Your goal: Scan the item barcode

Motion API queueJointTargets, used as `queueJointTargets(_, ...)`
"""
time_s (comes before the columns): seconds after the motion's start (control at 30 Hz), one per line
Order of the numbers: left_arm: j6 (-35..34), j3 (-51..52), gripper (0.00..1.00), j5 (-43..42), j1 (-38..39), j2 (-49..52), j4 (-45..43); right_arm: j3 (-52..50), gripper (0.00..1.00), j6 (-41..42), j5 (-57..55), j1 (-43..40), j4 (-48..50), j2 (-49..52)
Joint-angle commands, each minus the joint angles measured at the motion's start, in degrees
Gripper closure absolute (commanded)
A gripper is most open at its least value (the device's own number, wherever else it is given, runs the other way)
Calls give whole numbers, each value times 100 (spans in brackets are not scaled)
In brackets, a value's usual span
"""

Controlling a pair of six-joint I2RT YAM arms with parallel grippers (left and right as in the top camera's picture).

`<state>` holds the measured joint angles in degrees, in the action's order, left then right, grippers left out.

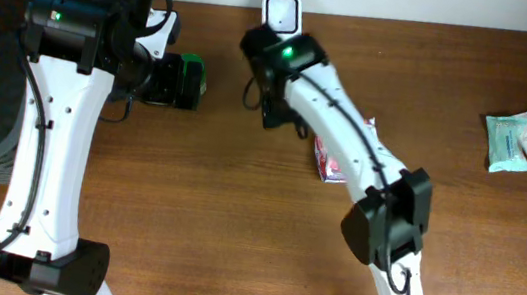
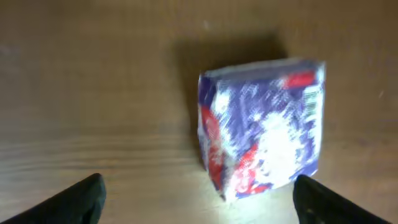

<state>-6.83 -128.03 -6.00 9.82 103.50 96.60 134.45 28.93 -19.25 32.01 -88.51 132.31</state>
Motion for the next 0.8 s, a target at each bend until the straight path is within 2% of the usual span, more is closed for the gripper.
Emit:
queueJointTargets(0.0,90,-9,1,-17,13,-87,-4,452,0,-568,133,-855,-374,-70)
queueJointTargets(0.07,90,-9,1,-17,13,-87,-4,234,1,-1093,603,-1650,-584,-68)
queueJointTargets(0.17,90,-9,1,-17,13,-87,-4,-638,1,-3038,3510,-3128,-645,-68)
queueJointTargets(0.27,90,-9,1,-17,13,-87,-4,-1838,1,-3451,4579,-3884,-267,-68)
queueJointTargets(0.3,90,-9,1,-17,13,-87,-4,-2271,10,-3866,5018,-4004,-127,-68)
queueJointTargets(0.33,90,-9,1,-17,13,-87,-4,-2721,23,-4186,5383,-4033,44,-68)
queueJointTargets(0.37,90,-9,1,-17,13,-87,-4,-2940,30,-4183,5558,-4013,275,-68)
queueJointTargets(0.43,90,-9,1,-17,13,-87,-4,-3108,40,-4177,5624,-3751,671,-68)
queueJointTargets(0.6,90,-9,1,-17,13,-87,-4,-3106,41,-4151,6365,-3180,1342,-68)
queueJointTargets(0.67,90,-9,1,-17,13,-87,-4,-3067,41,-3630,6360,-2583,1989,-68)
queueJointTargets(0.77,90,-9,1,-17,13,-87,-4,-2573,40,-3571,6284,-2138,2146,-68)
